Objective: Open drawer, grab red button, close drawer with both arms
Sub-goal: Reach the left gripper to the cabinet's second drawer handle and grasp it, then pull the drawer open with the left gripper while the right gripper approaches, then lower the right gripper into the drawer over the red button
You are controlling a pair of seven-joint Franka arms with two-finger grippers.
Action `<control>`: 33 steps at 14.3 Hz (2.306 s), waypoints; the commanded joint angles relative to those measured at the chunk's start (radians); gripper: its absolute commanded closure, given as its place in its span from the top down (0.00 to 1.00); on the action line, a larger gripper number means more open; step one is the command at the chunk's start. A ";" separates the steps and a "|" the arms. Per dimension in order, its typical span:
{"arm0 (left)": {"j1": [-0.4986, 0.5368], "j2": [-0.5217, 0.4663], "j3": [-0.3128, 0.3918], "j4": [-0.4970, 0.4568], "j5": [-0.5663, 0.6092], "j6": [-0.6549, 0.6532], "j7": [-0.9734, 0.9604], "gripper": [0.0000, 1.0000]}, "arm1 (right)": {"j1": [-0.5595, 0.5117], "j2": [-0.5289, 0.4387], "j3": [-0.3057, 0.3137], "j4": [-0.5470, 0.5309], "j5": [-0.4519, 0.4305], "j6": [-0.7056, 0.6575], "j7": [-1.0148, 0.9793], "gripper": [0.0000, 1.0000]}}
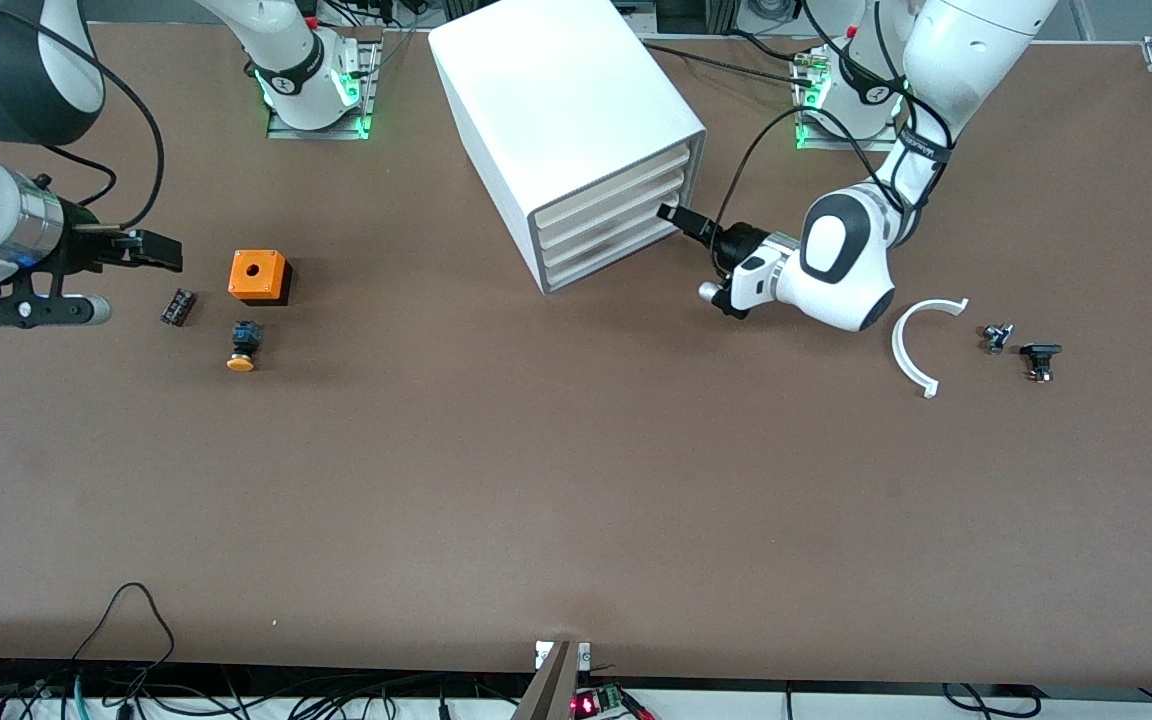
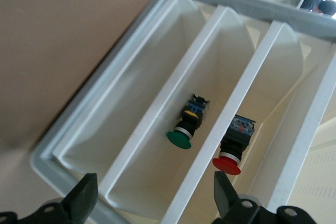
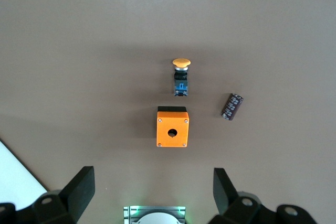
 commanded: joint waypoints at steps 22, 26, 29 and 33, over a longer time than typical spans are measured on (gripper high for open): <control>0.075 -0.031 0.137 0.116 -0.045 0.140 0.016 0.00 | 0.251 0.157 -0.003 0.107 0.079 0.224 -0.013 0.99; 0.098 -0.048 0.142 0.122 -0.045 0.138 0.014 1.00 | 0.441 0.194 -0.003 0.115 0.042 0.278 0.007 0.99; 0.105 -0.071 0.142 0.124 -0.043 0.141 0.025 1.00 | 0.477 0.220 0.018 0.119 0.146 0.364 -0.019 0.99; 0.176 -0.137 0.143 0.125 -0.043 0.202 0.023 1.00 | 0.477 0.292 0.139 0.271 0.252 0.353 -0.071 0.99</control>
